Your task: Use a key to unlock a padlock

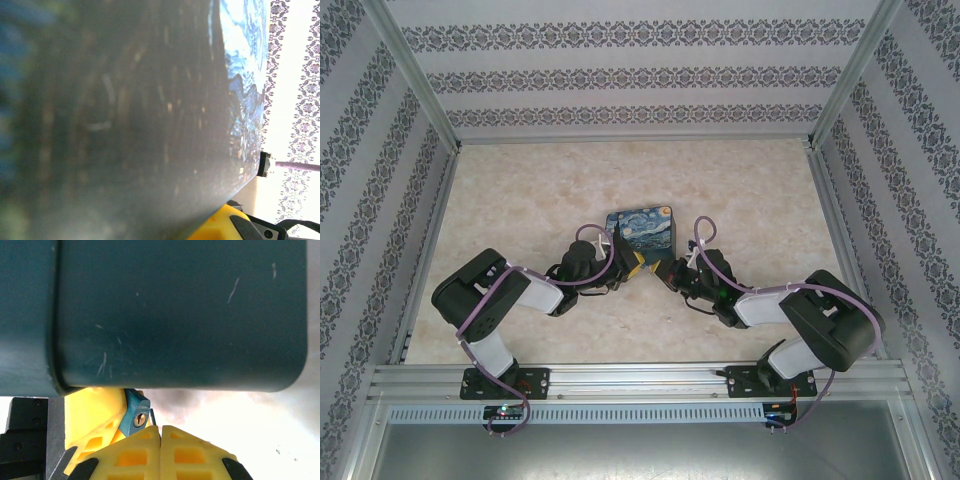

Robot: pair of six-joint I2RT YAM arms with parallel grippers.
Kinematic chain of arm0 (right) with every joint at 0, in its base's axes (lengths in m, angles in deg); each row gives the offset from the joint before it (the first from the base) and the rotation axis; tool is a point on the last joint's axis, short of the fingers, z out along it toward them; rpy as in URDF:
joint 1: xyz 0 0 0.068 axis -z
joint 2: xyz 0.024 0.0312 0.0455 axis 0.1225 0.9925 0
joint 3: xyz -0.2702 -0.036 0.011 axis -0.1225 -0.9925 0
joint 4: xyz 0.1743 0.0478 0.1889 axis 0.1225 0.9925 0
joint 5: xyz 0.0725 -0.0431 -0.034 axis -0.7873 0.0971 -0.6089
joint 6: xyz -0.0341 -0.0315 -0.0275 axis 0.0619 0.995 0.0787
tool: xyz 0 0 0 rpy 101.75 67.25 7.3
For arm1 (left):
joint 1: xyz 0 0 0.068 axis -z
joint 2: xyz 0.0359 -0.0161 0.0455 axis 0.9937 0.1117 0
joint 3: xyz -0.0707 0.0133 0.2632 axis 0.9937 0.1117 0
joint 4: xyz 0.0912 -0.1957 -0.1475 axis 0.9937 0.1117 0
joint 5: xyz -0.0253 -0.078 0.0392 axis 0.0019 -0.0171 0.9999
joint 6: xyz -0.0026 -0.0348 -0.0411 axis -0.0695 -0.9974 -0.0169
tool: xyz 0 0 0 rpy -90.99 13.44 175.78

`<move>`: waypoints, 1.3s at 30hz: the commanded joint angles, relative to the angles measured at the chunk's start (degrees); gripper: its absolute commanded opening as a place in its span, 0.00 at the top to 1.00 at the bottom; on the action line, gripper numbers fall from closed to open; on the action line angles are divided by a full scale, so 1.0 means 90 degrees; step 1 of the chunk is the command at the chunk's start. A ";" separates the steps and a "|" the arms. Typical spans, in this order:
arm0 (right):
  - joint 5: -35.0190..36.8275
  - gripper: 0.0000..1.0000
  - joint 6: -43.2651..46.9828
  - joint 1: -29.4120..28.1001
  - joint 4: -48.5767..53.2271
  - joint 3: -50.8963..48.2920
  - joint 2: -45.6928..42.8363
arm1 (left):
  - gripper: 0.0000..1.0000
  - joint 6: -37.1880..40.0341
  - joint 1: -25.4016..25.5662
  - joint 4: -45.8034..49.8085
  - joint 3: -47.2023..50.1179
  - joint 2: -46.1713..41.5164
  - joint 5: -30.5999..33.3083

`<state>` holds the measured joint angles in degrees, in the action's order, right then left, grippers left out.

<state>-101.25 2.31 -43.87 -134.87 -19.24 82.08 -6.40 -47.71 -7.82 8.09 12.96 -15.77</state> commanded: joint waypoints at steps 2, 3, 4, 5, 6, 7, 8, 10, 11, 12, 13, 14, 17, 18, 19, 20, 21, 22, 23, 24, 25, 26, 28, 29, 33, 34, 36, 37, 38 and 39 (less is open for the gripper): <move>-0.0042 1.00 -0.0056 0.0043 -0.0215 0.0130 -0.0156 | 1.00 0.0096 -0.0051 -0.0248 -0.0059 -0.0118 -0.0099; -0.0054 1.00 -0.0056 0.0042 -0.0215 0.0131 -0.0164 | 1.00 0.0106 -0.0048 -0.0240 -0.0062 -0.0124 -0.0091; -0.0058 1.00 -0.0056 0.0044 -0.0215 0.0130 -0.0182 | 1.00 0.0117 -0.0051 -0.0212 -0.0061 -0.0136 -0.0087; -0.0060 1.00 -0.0056 0.0041 -0.0205 0.0131 -0.0200 | 1.00 0.0125 -0.0048 -0.0204 -0.0064 -0.0145 -0.0073; -0.0061 1.00 -0.0056 0.0043 -0.0198 0.0133 -0.0228 | 1.00 0.0134 -0.0047 -0.0191 -0.0066 -0.0148 -0.0080; -0.0062 1.00 -0.0056 0.0033 -0.0179 0.0131 -0.0251 | 1.00 0.0136 -0.0044 -0.0172 -0.0064 -0.0143 -0.0079; -0.0069 1.00 -0.0056 0.0031 -0.0161 0.0136 -0.0286 | 1.00 0.0138 -0.0049 -0.0176 -0.0062 -0.0139 -0.0070; -0.0068 1.00 -0.0051 0.0028 -0.0128 0.0136 -0.0341 | 1.00 0.0148 -0.0047 -0.0169 -0.0054 -0.0149 -0.0070; -0.0067 1.00 -0.0046 0.0028 -0.0100 0.0151 -0.0368 | 1.00 0.0162 -0.0044 -0.0157 -0.0057 -0.0149 -0.0067; -0.0070 1.00 -0.0046 0.0021 -0.0087 0.0161 -0.0389 | 1.00 0.0158 -0.0050 -0.0161 -0.0049 -0.0148 -0.0068; -0.0062 1.00 -0.0049 0.0012 -0.0078 0.0161 -0.0393 | 1.00 0.0159 -0.0051 -0.0162 -0.0049 -0.0148 -0.0070; -0.0073 1.00 -0.0039 0.0011 -0.0072 0.0156 -0.0393 | 1.00 0.0156 -0.0046 -0.0169 -0.0044 -0.0143 -0.0064; -0.0087 1.00 -0.0046 -0.0013 -0.0082 0.0161 -0.0336 | 1.00 0.0155 -0.0051 -0.0171 -0.0052 -0.0150 -0.0072; -0.0098 1.00 -0.0046 -0.0032 -0.0097 0.0160 -0.0314 | 1.00 0.0156 -0.0046 -0.0171 -0.0050 -0.0151 -0.0080; -0.0109 1.00 -0.0039 -0.0040 -0.0112 0.0161 -0.0275 | 1.00 0.0152 -0.0042 -0.0185 -0.0051 -0.0152 -0.0075; -0.0117 1.00 -0.0037 -0.0045 -0.0126 0.0161 -0.0241 | 1.00 0.0144 -0.0050 -0.0189 -0.0054 -0.0168 -0.0080; -0.0109 1.00 -0.0046 -0.0055 -0.0141 0.0161 -0.0211 | 1.00 0.0136 -0.0049 -0.0183 -0.0059 -0.0177 -0.0075; -0.0104 1.00 -0.0046 -0.0057 -0.0154 0.0158 -0.0205 | 1.00 0.0128 -0.0050 -0.0177 -0.0055 -0.0178 -0.0080; -0.0087 1.00 -0.0046 -0.0062 -0.0156 0.0160 -0.0179 | 1.00 0.0119 -0.0045 -0.0180 -0.0056 -0.0187 -0.0078; -0.0075 1.00 -0.0046 -0.0062 -0.0161 0.0161 -0.0164 | 1.00 0.0100 -0.0046 -0.0188 -0.0050 -0.0180 -0.0079; -0.0076 1.00 -0.0046 -0.0061 -0.0166 0.0161 -0.0148 | 1.00 0.0074 -0.0050 -0.0210 -0.0059 -0.0197 -0.0079; -0.0071 1.00 -0.0046 -0.0066 -0.0176 0.0158 -0.0130 | 1.00 0.0040 -0.0051 -0.0242 -0.0055 -0.0188 -0.0088; -0.0074 1.00 -0.0048 -0.0062 -0.0219 0.0161 -0.0084 | 1.00 -0.0066 -0.0051 -0.0350 -0.0059 -0.0169 -0.0099; -0.0085 1.00 -0.0047 -0.0058 -0.0232 0.0160 -0.0069 | 1.00 -0.0118 -0.0046 -0.0398 -0.0058 -0.0158 -0.0098; -0.0080 1.00 -0.0075 -0.0062 -0.0312 0.0161 0.0012 | 1.00 -0.0327 -0.0048 -0.0626 -0.0071 -0.0141 -0.0109; -0.0080 1.00 -0.0077 -0.0059 -0.0321 0.0161 0.0027 | 1.00 -0.0366 -0.0043 -0.0663 -0.0078 -0.0152 -0.0119; -0.0070 1.00 -0.0076 -0.0053 -0.0337 0.0161 0.0055 | 1.00 -0.0441 -0.0041 -0.0723 -0.0088 -0.0177 -0.0126; -0.0070 1.00 -0.0084 -0.0040 -0.0365 0.0159 0.0078 | 1.00 -0.0476 -0.0036 -0.0738 -0.0088 -0.0195 -0.0129; -0.0085 1.00 -0.0099 -0.0036 -0.0410 0.0161 0.0119 | 1.00 -0.0488 -0.0036 -0.0747 -0.0097 -0.0200 -0.0137; -0.0107 1.00 -0.0138 -0.0014 -0.0477 0.0161 0.0157 | 1.00 -0.0505 -0.0033 -0.0757 -0.0090 -0.0222 -0.0146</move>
<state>-101.69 1.66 -43.92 -136.42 -19.14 82.17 -8.70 -47.75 -8.36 8.09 12.92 -15.25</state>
